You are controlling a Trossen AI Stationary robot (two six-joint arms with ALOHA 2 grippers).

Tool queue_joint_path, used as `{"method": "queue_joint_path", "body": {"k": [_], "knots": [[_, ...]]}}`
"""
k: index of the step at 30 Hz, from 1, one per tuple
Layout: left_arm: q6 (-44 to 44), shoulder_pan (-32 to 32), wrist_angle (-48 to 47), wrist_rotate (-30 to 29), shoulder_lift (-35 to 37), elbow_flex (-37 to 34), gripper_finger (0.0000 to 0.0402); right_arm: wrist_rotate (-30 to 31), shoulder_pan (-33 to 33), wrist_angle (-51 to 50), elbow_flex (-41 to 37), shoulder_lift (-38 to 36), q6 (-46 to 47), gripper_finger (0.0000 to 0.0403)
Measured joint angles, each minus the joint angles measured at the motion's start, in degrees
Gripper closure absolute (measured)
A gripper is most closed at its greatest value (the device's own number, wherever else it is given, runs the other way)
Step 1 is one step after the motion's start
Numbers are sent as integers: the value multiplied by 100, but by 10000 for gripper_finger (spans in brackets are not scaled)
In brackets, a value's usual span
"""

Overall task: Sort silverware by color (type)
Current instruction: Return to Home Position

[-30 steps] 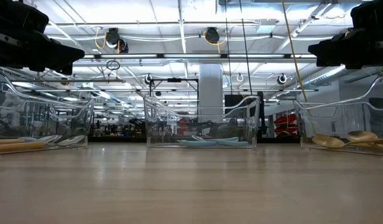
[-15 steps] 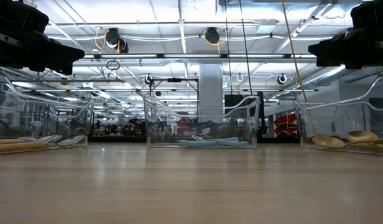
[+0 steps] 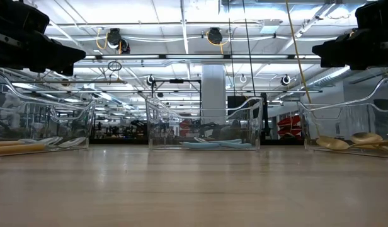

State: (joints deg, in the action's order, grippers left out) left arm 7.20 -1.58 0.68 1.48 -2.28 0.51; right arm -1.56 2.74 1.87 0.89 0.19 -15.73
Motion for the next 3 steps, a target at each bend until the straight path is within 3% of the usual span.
{"method": "queue_joint_path", "body": {"k": [3], "knots": [[0, 0, -1, 0, 0, 0, 401, 1, -2, 0, -1, -2, 0, 394]]}}
